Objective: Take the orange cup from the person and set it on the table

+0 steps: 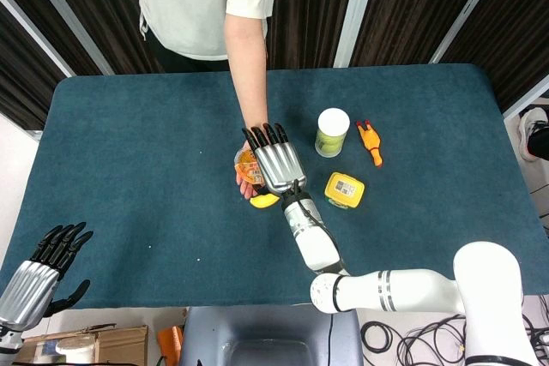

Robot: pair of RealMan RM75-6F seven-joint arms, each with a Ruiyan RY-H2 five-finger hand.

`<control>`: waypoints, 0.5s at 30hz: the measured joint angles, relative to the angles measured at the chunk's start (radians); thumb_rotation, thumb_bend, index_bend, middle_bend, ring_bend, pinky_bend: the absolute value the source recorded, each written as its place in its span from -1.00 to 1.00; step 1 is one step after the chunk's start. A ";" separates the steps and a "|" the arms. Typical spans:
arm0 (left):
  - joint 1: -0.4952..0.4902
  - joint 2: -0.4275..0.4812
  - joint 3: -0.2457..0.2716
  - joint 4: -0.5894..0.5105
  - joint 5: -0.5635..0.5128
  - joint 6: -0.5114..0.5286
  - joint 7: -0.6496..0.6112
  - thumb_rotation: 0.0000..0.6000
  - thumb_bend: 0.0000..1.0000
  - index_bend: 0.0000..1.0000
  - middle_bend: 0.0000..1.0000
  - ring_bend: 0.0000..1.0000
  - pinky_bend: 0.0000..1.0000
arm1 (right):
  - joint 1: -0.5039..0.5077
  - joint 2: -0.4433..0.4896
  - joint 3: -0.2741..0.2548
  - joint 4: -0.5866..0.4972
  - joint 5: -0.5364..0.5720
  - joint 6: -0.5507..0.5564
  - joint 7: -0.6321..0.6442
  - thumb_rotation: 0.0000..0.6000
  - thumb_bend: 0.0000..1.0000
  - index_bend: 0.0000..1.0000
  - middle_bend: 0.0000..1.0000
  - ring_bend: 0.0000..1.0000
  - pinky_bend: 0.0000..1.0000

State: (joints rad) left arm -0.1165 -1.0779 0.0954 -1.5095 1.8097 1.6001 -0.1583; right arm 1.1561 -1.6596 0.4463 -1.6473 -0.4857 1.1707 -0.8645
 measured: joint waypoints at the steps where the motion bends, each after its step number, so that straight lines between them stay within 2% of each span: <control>1: 0.001 0.000 0.000 0.001 0.000 0.003 0.000 1.00 -0.26 -1.00 -1.00 -1.00 -0.87 | 0.003 -0.003 0.000 0.005 0.003 -0.003 0.006 1.00 -0.71 -0.71 -0.66 -1.00 -1.00; 5: 0.004 0.000 0.000 0.004 0.002 0.010 -0.003 1.00 -0.26 -1.00 -1.00 -1.00 -0.87 | 0.017 -0.015 -0.011 0.025 0.030 -0.004 -0.003 1.00 -0.71 -0.69 -0.63 -1.00 -1.00; 9: 0.006 0.000 0.000 0.005 0.003 0.014 -0.004 1.00 -0.26 -1.00 -1.00 -1.00 -0.87 | 0.025 -0.030 -0.021 0.043 0.033 -0.003 0.003 1.00 -0.71 -0.58 -0.52 -0.88 -0.94; 10: 0.006 0.000 0.000 0.006 0.003 0.016 -0.004 1.00 -0.26 -1.00 -1.00 -1.00 -0.87 | 0.025 -0.032 -0.023 0.046 0.028 -0.002 0.008 1.00 -0.71 -0.53 -0.48 -0.84 -0.89; 15: 0.009 0.000 -0.001 0.009 0.003 0.024 -0.009 1.00 -0.26 -1.00 -1.00 -1.00 -0.87 | 0.021 -0.042 -0.035 0.060 -0.027 0.012 0.040 1.00 -0.71 0.05 -0.12 -0.35 -0.26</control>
State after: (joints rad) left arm -0.1072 -1.0775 0.0948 -1.5006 1.8127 1.6238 -0.1668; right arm 1.1773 -1.7020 0.4109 -1.5874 -0.5132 1.1827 -0.8244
